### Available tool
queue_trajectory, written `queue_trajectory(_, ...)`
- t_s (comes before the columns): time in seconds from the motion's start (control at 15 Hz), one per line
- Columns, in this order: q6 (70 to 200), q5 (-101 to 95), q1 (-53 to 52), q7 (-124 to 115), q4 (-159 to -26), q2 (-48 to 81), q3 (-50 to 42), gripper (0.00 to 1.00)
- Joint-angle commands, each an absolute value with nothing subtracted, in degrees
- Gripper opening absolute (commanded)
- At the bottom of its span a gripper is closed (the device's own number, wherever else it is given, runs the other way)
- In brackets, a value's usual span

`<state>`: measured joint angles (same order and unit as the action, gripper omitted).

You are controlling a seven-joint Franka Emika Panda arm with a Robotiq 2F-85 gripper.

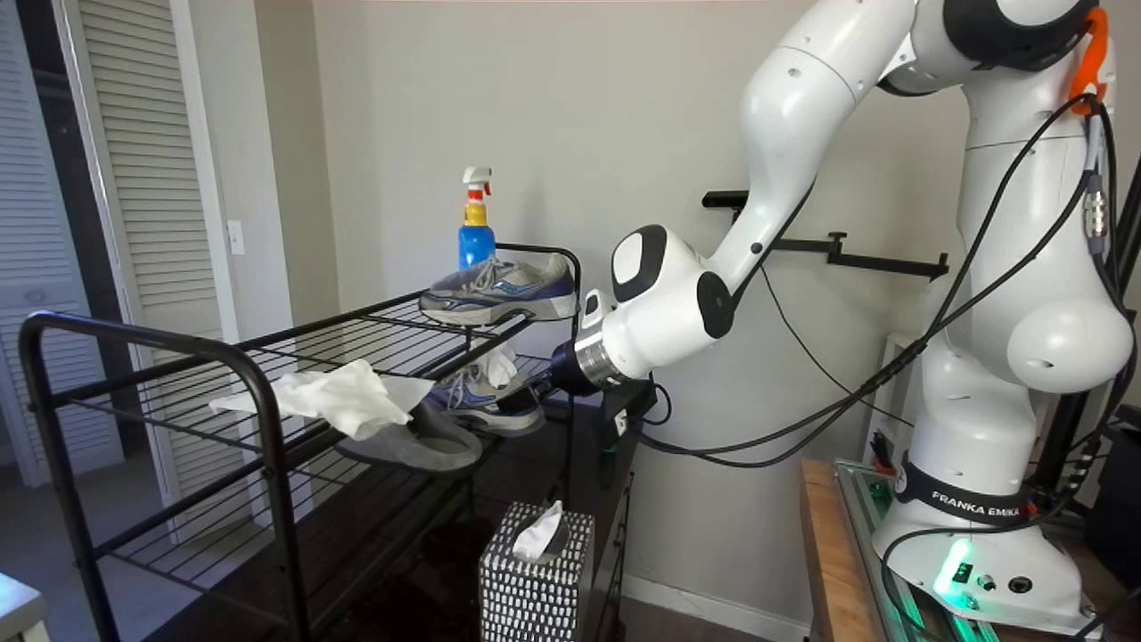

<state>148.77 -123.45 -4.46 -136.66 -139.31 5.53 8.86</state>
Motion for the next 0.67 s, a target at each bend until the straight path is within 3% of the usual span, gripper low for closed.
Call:
queue_trajectory(0.0, 143.7, -123.4, -5.1, -139.0, -141.8, 4.1, 9.0, 1.00)
queue_trajectory(0.6, 142.8, -124.6, -4.5, -138.1, -138.5, 4.6, 8.1, 1.00)
